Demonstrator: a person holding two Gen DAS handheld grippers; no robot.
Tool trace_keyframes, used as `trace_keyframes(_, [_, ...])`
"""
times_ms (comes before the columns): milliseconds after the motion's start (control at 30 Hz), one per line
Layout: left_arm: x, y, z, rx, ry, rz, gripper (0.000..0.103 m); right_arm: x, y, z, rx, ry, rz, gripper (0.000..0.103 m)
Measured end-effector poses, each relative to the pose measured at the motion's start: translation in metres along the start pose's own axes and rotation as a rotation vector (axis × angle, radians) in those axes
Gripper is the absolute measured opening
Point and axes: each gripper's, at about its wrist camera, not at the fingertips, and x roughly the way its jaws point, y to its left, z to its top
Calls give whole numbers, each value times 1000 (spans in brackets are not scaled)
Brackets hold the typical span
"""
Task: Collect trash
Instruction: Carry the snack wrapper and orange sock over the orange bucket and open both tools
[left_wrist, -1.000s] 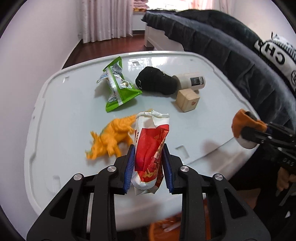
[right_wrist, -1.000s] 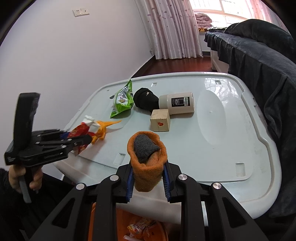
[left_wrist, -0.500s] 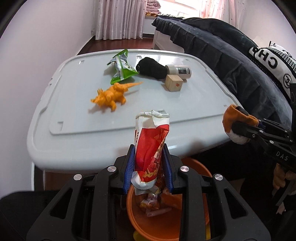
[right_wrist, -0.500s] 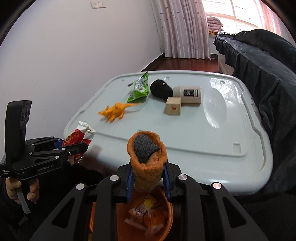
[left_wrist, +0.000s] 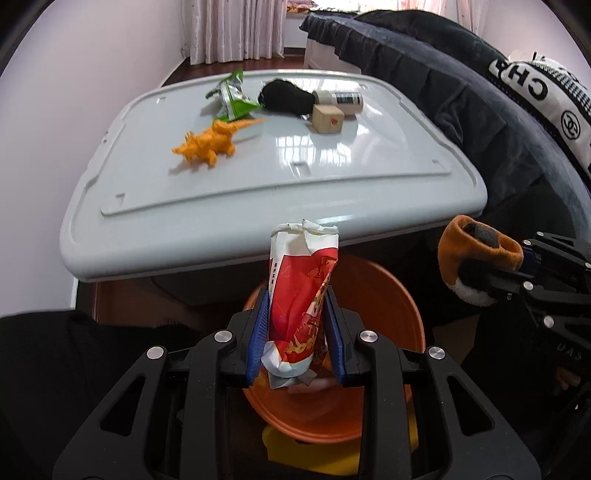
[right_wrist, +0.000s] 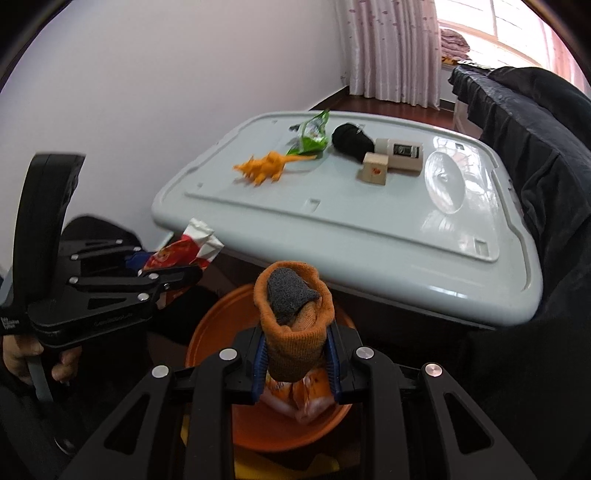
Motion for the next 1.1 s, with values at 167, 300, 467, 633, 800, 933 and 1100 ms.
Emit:
trace_keyframes(167, [4,-6,-13,0,42,5,28,2,4,-11,-4,34,1,26])
trace_keyframes(300, [11,-9,-18,4,75,9,28,7,6,-15,3,55,4,26])
trace_keyframes(467, [25,-11,-21,9,125,-4,28,17,6,-19,4,90,16,26])
trace_keyframes(633, [43,-6,-25,-13,187,-25,28,34,-1,-19,37,136,25,26])
trace_keyframes(800, [54,-3,-29,-27,225,-30,29,46,-3,-18,49,171,36,26])
trace_keyframes(933, [59,-2,-32,-35,250,-34,29,51,-2,-18,49,188,41,26])
trace_keyframes(1100, [61,-3,-30,-44,255,-34,29,53,-3,-17,53,194,39,26])
